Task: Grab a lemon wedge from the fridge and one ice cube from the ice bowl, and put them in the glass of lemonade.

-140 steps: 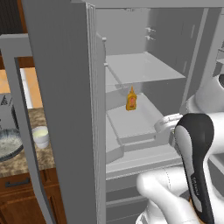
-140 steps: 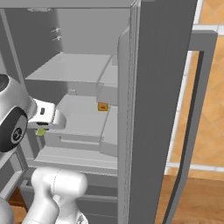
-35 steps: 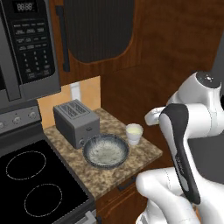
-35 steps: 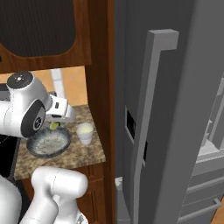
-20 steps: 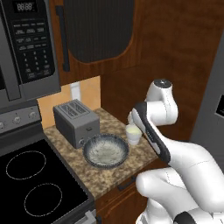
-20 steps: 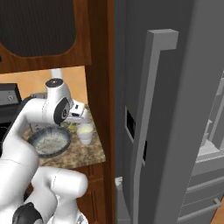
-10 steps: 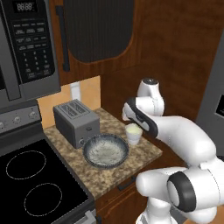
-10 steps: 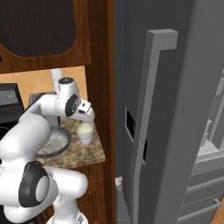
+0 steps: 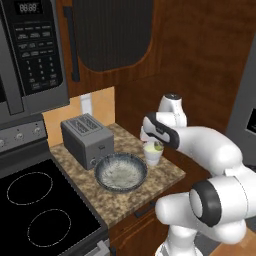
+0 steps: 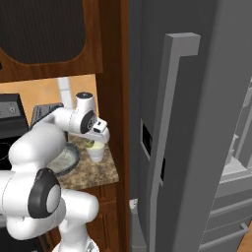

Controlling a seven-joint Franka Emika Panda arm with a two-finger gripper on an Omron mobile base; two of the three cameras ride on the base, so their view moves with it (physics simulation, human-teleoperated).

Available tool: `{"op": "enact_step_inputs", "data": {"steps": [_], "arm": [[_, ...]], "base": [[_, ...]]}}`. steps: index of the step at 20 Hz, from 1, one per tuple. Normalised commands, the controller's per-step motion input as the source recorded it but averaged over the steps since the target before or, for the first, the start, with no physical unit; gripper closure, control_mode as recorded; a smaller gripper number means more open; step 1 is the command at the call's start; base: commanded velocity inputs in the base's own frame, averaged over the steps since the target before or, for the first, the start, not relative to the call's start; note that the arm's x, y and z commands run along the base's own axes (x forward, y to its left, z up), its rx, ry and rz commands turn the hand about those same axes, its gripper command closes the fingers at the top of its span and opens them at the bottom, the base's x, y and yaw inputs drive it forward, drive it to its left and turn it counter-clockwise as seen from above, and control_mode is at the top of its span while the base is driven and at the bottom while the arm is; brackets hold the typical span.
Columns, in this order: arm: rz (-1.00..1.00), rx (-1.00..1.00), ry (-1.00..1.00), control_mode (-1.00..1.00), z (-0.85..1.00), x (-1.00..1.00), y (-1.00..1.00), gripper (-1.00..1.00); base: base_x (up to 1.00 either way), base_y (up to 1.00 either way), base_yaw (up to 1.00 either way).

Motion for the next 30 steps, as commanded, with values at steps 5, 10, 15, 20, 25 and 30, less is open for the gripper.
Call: {"op": "enact_step_inputs", "data": {"steps": [5,10,15,20,25,30], "arm": [[0.0,0.0,0.01,-1.0,-0.07,0.17,0.0,1.0],[0.0,0.0,0.01,-1.0,0.0,0.4,0.0,1.0],[0.0,0.0,0.01,-1.0,-0.06,0.25,0.0,1.0],[-0.01,0.0,0.0,-1.0,-0.18,0.0,0.0,1.0],[0.0,0.0,0.0,-1.0,0.0,0.0,0.0,-1.0],[0.0,0.0,0.04,-1.0,0.0,0.02,0.0,-1.0]], "base": [[0.0,0.0,0.0],[0.0,0.0,0.0],[0.0,0.0,0.0],[0.0,0.0,0.0],[0.0,0.0,0.0],[0.0,0.0,0.0]]}}
